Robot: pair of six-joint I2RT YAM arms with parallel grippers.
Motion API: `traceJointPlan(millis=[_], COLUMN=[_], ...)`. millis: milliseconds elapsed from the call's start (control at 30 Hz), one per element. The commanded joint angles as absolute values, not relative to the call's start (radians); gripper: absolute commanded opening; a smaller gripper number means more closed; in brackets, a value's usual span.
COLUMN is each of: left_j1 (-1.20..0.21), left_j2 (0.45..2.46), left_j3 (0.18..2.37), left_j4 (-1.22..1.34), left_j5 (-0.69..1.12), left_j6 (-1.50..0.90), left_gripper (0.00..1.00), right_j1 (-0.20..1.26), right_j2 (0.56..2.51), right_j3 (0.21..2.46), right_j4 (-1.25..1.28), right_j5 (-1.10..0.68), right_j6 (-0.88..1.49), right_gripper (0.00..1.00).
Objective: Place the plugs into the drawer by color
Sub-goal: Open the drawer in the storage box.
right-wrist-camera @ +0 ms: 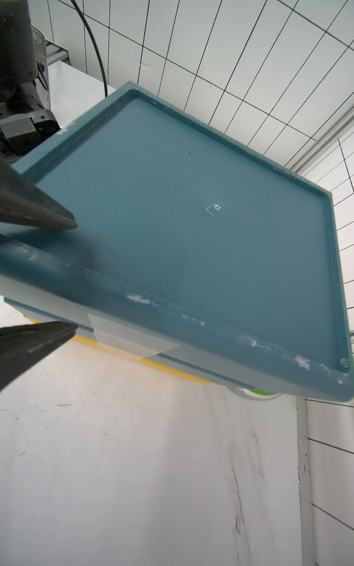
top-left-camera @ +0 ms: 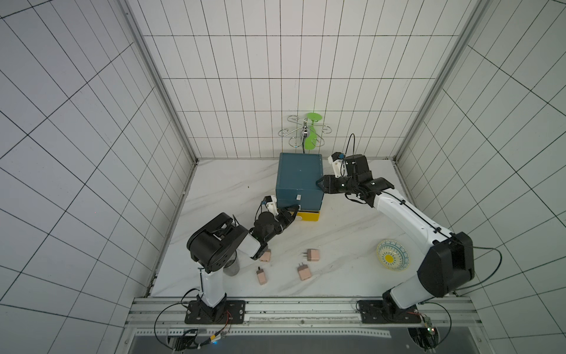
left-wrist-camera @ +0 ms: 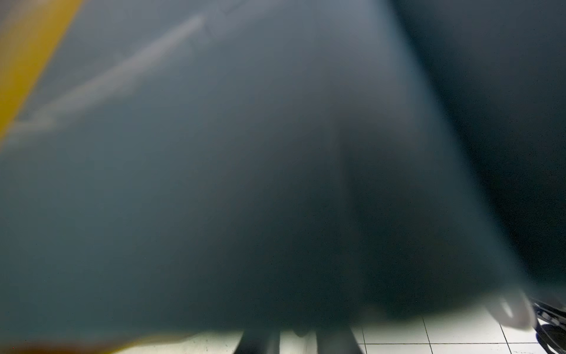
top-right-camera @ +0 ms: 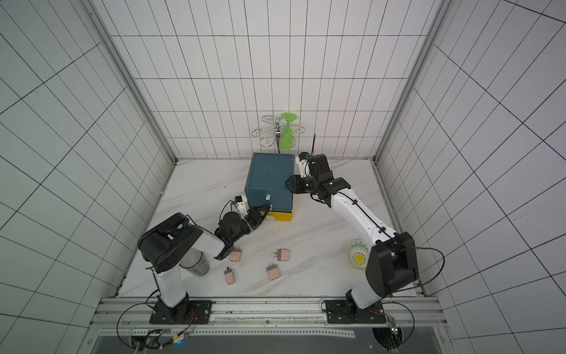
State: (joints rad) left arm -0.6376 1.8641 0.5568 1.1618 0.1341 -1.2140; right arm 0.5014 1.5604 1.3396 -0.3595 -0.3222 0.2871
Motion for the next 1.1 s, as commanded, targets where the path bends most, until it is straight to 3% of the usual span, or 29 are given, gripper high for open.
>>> traceJointPlan(millis=[0, 100, 133, 600, 767, 967, 1067], left_j1=[-0.651, -0.655, -0.652, -0.697, -0.706, -0.733, -0.733], left_j2=[1.846, 1.829, 1.829, 1.634, 1.524, 1.4, 1.403], left_j3=[0.587, 0.598, 0.595, 0.403, 0.347, 0.33, 0.282], left_j4=[1.133, 1.076, 1.075, 0.992, 0.905, 0.67, 0.8], left_j5=[0.154, 0.151, 0.155, 0.275, 0.316, 0.238, 0.277], left_j6=[-1.17, -1.153, -1.157, -1.167, -1.172, -1.112, -1.144], left_gripper=[0.21, 0.1, 0.01, 0.0, 0.0, 0.0, 0.0], right_j1=[0.491, 0.491, 0.491, 0.489, 0.485, 0.483, 0.484], right_j2=[1.603, 1.6, 1.597, 1.584, 1.595, 1.592, 1.59], right_j3=[1.348, 1.331, 1.324, 1.302, 1.321, 1.33, 1.33], right_j4=[-0.378, -0.362, -0.354, -0.353, -0.368, -0.372, -0.371], right_j5=[-0.337, -0.339, -0.337, -0.258, -0.265, -0.276, -0.275], right_j6=[0.272, 0.278, 0.282, 0.336, 0.345, 0.356, 0.356], right_gripper=[0.51, 0.51, 0.51, 0.51, 0.51, 0.51, 0.51])
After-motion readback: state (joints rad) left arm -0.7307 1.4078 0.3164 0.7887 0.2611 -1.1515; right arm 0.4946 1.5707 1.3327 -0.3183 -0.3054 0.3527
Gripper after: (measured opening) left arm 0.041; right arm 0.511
